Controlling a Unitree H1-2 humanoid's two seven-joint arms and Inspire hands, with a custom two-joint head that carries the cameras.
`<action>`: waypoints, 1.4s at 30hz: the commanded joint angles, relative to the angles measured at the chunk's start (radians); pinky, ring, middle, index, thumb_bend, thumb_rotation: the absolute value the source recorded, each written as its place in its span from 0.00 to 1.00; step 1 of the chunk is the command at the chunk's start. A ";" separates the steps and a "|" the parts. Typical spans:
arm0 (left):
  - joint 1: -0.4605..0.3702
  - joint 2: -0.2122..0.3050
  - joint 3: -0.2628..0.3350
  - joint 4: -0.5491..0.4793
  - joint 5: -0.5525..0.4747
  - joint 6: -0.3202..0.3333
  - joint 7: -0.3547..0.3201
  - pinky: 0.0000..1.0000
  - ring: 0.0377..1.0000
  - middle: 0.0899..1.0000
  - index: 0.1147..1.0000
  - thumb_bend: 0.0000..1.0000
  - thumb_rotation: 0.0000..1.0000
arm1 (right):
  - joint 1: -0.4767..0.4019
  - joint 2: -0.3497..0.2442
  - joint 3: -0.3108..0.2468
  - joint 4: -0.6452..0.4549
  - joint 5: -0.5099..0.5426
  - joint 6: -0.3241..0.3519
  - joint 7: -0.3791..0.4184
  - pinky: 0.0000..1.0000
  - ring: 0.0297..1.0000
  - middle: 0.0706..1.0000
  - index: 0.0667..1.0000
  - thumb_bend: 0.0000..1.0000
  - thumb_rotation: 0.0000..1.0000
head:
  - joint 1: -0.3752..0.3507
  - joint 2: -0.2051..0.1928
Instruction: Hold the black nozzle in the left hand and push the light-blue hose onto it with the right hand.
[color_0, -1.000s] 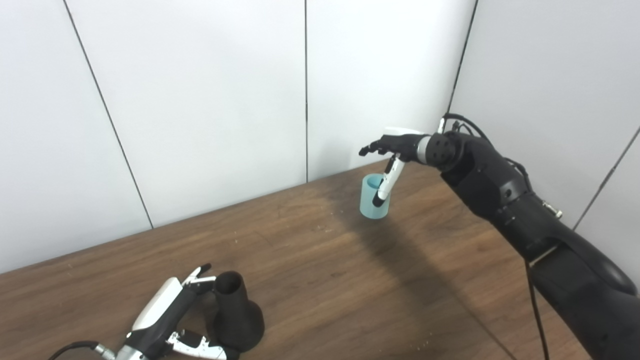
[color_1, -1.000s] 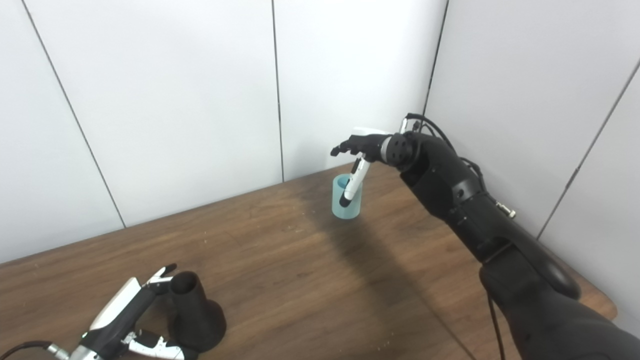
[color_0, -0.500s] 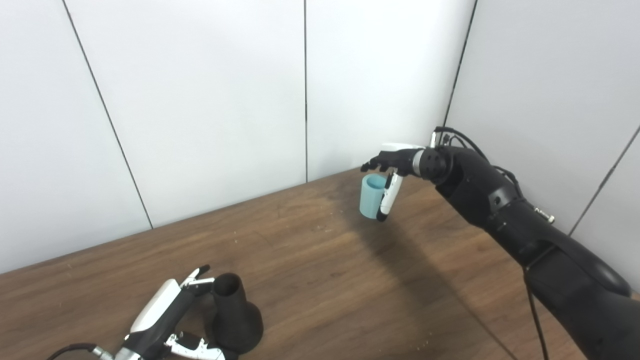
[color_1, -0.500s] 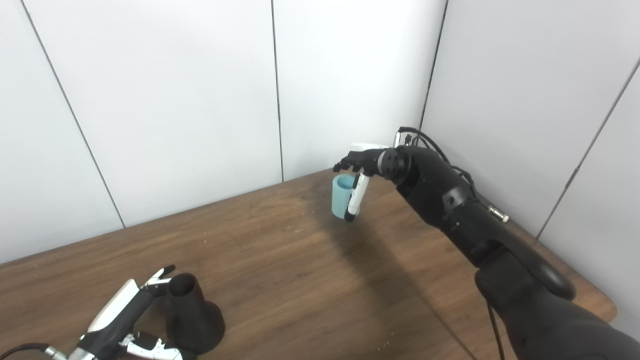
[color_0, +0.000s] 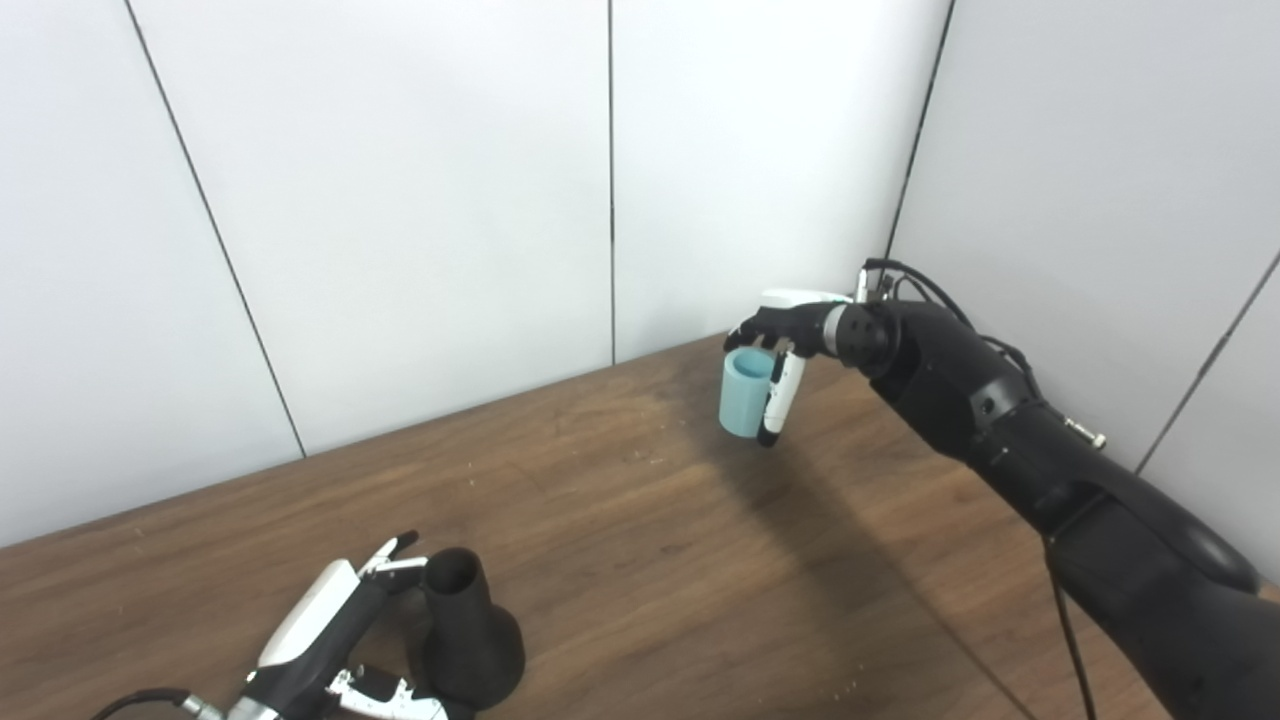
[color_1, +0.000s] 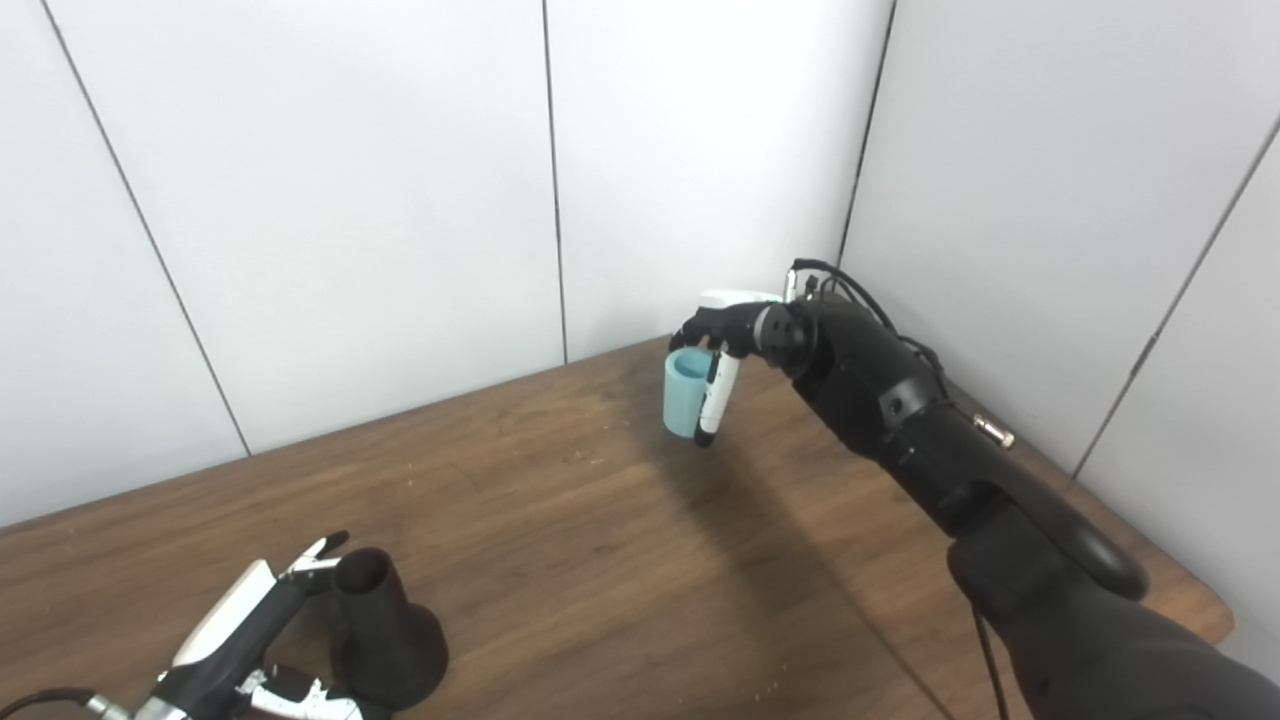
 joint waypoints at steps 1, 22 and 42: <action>0.104 0.072 -0.042 0.067 0.083 0.072 -0.124 1.00 0.63 0.45 0.40 0.53 0.00 | -0.037 -0.020 -0.021 -0.026 -0.006 -0.015 -0.034 0.71 0.80 0.86 0.84 0.92 0.10 | 0.000 0.002; 0.123 0.082 -0.026 0.039 0.074 0.079 -0.145 1.00 0.63 0.45 0.41 0.53 0.00 | -0.012 0.023 -0.050 -0.006 0.029 -0.100 -0.113 0.51 0.61 0.71 0.75 0.87 0.07 | 0.005 0.024; 0.125 0.098 -0.011 0.022 0.060 0.078 -0.176 1.00 0.63 0.45 0.41 0.53 0.00 | -0.013 0.001 -0.006 0.036 -0.064 -0.155 -0.172 0.48 0.52 0.50 0.42 0.52 0.00 | 0.002 0.041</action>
